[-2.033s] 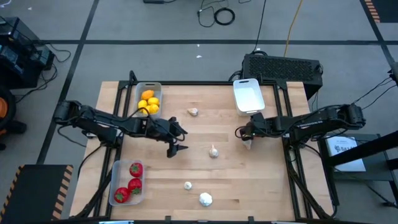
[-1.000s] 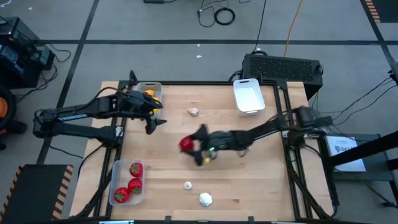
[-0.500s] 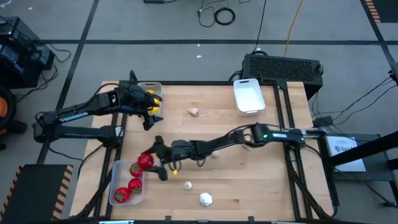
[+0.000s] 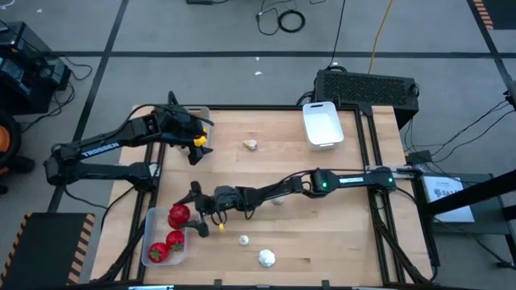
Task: Sort produce into baskets
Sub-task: Put the red tomato into the transparent bin
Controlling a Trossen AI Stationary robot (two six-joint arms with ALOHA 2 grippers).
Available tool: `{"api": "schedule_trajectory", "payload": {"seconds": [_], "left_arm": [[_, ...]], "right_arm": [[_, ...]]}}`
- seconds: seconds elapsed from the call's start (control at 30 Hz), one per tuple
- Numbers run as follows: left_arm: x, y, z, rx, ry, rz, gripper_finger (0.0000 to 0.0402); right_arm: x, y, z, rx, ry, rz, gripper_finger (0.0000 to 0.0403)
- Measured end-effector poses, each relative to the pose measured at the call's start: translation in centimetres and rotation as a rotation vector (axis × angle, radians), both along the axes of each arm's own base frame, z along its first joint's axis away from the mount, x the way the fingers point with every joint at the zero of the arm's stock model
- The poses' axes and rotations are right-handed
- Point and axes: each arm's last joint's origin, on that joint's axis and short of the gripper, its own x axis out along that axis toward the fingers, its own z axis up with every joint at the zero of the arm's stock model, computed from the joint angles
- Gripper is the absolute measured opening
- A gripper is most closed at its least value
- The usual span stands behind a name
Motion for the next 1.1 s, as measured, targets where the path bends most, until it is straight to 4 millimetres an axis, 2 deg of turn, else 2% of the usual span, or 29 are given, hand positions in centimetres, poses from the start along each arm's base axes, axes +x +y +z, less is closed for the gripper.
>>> {"api": "schedule_trajectory", "payload": {"seconds": [0.17, 0.5, 0.8, 1.1], "left_arm": [[0.56, 0.28, -0.33, -0.014, 0.002, 0.0, 0.0352], [0.77, 0.32, -0.37, -0.025, -0.009, -0.013, 0.0352], [0.89, 0.37, -0.23, -0.017, -0.026, -0.014, 0.0352], [0.89, 0.37, -0.24, -0.035, -0.03, 0.004, 0.0352]], "right_arm": [[0.01, -0.27, 0.57, -0.004, -0.052, -0.046, 0.0311], [0.04, -0.06, 0.13, -0.029, -0.012, -0.063, 0.0312], [0.11, -0.25, -0.24, -0.027, 0.027, -0.082, 0.0351], [0.2, -0.88, -0.22, 0.026, 0.039, -0.087, 0.0356]]}}
